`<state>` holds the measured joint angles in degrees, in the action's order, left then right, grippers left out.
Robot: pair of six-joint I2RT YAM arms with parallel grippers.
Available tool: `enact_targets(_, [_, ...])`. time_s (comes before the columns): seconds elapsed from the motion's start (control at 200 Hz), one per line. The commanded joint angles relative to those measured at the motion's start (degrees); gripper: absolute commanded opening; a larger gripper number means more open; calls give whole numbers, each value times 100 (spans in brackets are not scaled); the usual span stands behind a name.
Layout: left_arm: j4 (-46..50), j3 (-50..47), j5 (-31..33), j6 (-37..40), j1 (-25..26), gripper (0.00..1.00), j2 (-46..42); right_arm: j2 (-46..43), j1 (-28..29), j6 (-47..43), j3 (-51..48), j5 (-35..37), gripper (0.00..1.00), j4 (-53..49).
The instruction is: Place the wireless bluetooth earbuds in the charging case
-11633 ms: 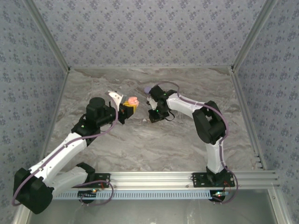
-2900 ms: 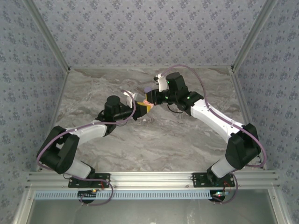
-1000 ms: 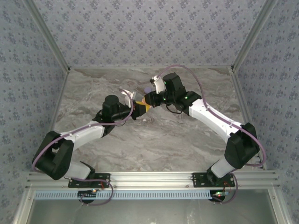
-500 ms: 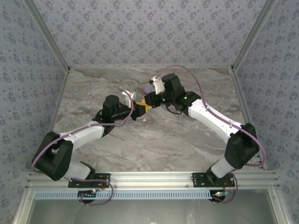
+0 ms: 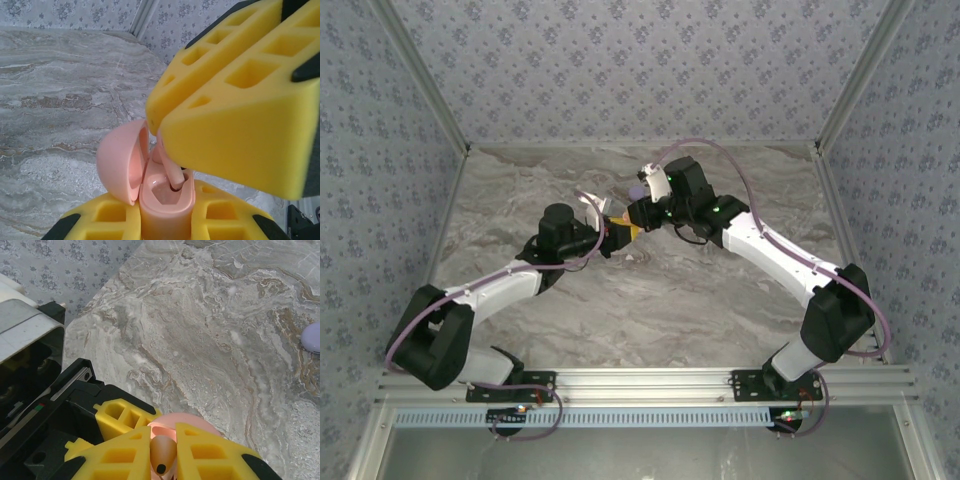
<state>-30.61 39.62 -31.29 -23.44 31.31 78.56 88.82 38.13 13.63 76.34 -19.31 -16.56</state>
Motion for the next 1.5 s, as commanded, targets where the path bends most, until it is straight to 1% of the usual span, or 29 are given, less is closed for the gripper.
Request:
enact_targets(0.0, [-217, 158, 180, 120, 0, 8, -210, -21, 97, -82, 163, -319, 19, -389])
enact_targets(0.11, [-210, 134, 228, 159, 3, 8, -219, -26, 115, -63, 171, -379, 19, -405])
enact_targets(0.385, [-200, 77, 446, 208, 2, 8, -306, -91, 116, -54, 180, -184, 19, -468])
enact_targets(0.545, [-274, 70, 346, 226, 6, 8, -317, -44, 122, -64, 219, -207, 20, -530])
enact_targets(0.635, [-289, 73, 284, 247, 7, 8, -316, -22, 118, -53, 241, -232, 23, -556])
enact_targets(0.7, [-288, 78, 208, 285, 18, 8, -315, -11, 118, -53, 259, -196, 29, -575])
enact_targets(0.85, [-131, 120, 132, 396, 33, 8, -324, -2, 118, -37, 343, -239, 37, -588])
enact_targets(1.084, [-86, 119, 139, 446, 34, 8, -325, -11, 105, -1, 444, -280, 43, -615])
enact_targets(1.309, [-59, 109, 166, 500, 38, 8, -316, -131, 74, 39, 456, -167, 50, -607])
enact_targets(1.494, [-116, 64, 175, 639, 40, 8, -337, -296, -11, 79, 418, -101, 50, -612])
